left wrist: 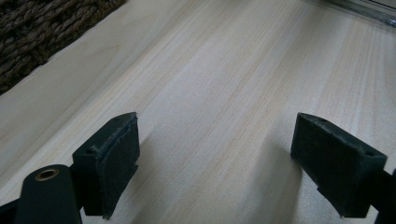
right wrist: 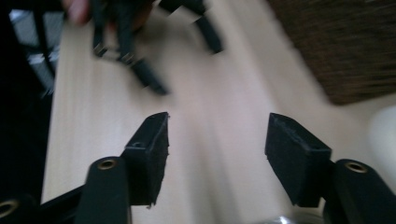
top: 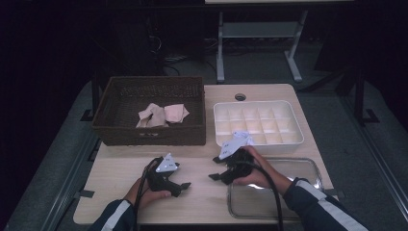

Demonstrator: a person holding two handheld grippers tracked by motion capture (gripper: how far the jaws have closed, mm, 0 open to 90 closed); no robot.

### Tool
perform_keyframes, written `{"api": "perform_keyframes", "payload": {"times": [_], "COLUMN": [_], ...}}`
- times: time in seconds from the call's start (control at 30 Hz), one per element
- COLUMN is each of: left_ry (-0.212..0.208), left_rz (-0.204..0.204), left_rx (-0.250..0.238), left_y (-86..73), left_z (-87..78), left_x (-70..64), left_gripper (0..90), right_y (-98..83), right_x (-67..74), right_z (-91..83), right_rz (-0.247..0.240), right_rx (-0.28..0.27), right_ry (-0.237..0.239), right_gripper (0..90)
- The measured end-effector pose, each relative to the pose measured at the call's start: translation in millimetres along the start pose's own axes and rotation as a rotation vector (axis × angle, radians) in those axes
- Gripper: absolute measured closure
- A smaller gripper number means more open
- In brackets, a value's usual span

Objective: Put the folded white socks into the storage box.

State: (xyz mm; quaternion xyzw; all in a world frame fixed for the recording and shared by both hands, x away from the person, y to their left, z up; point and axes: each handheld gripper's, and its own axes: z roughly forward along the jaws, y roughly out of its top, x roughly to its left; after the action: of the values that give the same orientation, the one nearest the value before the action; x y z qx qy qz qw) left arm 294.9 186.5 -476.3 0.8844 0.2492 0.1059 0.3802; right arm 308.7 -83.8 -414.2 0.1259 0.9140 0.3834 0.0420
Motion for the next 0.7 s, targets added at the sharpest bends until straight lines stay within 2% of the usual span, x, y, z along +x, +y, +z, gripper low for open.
{"api": "perform_keyframes", "payload": {"times": [0.03,0.07,0.27,0.33,0.4,0.5,0.6,0.7], "left_ry": [0.0,0.0,-0.006,-0.006,-0.003,0.003,0.055,0.062], "left_rz": [-0.001,-0.001,0.0,0.005,0.005,0.001,-0.047,-0.053], "left_rx": [0.0,0.0,-0.003,0.001,0.001,0.002,0.008,0.009], "left_y": [-0.1,-0.1,-0.2,-0.2,-0.3,-0.6,-0.8,-1.3], "left_z": [0.0,0.0,-0.2,-0.4,-0.6,-0.9,-1.2,-1.8], "left_x": [-0.1,-0.1,0.3,0.6,0.5,0.7,3.4,4.5], "left_gripper": [14.5,14.6,14.7,14.7,14.6,14.5,12.8,12.8], "right_y": [-2.8,-3.6,-9.0,-10.0,-10.3,-10.1,-11.2,-11.5], "right_x": [8.4,11.8,19.2,21.9,23.0,26.6,30.1,30.5], "right_z": [13.7,19.5,41.8,46.2,49.6,53.8,59.1,59.7], "right_rz": [-0.051,-0.06,-0.06,-0.069,-0.069,-0.073,-0.091,-0.099], "right_rx": [0.023,0.032,0.078,0.1,0.084,0.097,0.12,0.109], "right_ry": [0.0,0.007,0.026,0.03,0.045,0.055,0.06,0.068], "right_gripper": [32.8,30.5,27.5,26.1,25.9,25.3,25.3,25.4]}}
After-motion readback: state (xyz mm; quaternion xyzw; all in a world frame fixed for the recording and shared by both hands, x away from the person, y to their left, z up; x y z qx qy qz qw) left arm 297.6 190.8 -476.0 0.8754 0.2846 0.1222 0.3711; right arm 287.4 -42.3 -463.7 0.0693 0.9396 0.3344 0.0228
